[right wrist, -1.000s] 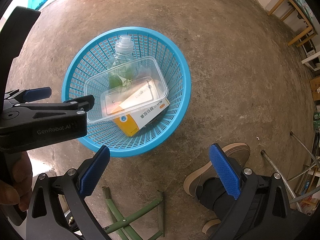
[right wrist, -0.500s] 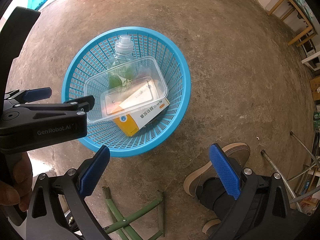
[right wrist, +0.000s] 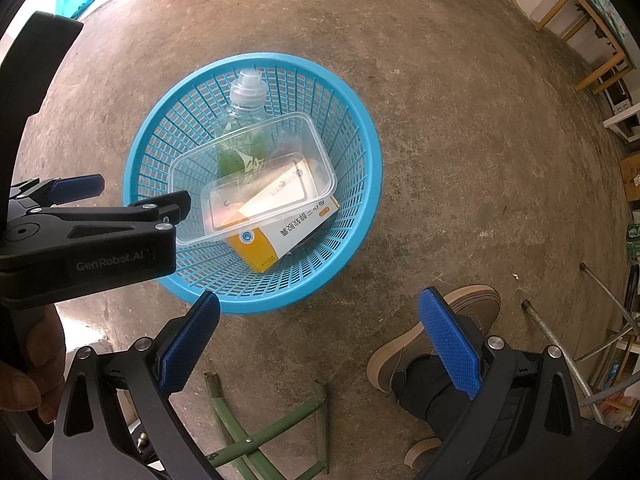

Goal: Collect trash

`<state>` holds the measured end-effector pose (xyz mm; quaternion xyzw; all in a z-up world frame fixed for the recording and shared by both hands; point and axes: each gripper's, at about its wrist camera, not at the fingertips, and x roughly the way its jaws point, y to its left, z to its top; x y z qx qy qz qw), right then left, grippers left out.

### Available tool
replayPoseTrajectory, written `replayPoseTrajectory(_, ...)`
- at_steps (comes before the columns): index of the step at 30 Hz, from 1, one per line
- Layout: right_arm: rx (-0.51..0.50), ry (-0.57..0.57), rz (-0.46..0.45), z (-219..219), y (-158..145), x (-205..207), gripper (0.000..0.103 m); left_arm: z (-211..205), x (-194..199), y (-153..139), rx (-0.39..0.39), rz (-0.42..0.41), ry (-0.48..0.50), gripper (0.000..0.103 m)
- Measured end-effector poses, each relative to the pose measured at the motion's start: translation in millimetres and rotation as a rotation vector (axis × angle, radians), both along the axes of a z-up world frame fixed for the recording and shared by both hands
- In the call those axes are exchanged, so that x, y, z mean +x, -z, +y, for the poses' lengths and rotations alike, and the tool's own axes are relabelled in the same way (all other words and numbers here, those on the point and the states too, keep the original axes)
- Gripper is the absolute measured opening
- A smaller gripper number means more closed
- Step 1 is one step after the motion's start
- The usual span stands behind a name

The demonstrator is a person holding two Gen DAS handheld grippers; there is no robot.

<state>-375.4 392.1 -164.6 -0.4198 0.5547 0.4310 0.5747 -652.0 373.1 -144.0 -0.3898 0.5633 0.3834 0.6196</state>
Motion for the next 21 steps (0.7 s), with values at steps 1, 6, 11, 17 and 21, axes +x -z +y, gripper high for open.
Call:
replayPoseTrajectory(1, 0.0, 0.0, 0.0, 0.1, 0.2, -0.1, 0.097, -0.2, 0.2, 0.0, 0.001, 0.0, 0.0, 0.095)
replayPoseTrajectory(6, 0.0, 0.0, 0.0, 0.2, 0.2, 0.0, 0.097, -0.8, 1.3, -0.1, 0.002, -0.002, 0.002, 0.095)
replayPoseTrajectory(11, 0.0, -0.001, 0.0, 0.2, 0.5, -0.1, 0.097, -1.2, 1.4, 0.1, 0.001, -0.001, 0.002, 0.095)
replayPoseTrajectory(17, -0.001, 0.0, 0.0, 0.0, 0.4, -0.4, 0.097, -0.8, 1.6, 0.1, 0.002, 0.0, 0.001, 0.095)
replayPoseTrajectory(21, -0.001, 0.0, 0.0, 0.4, 0.5, 0.1, 0.097, -0.3, 2.6, -0.3, 0.003, 0.0, 0.002, 0.095)
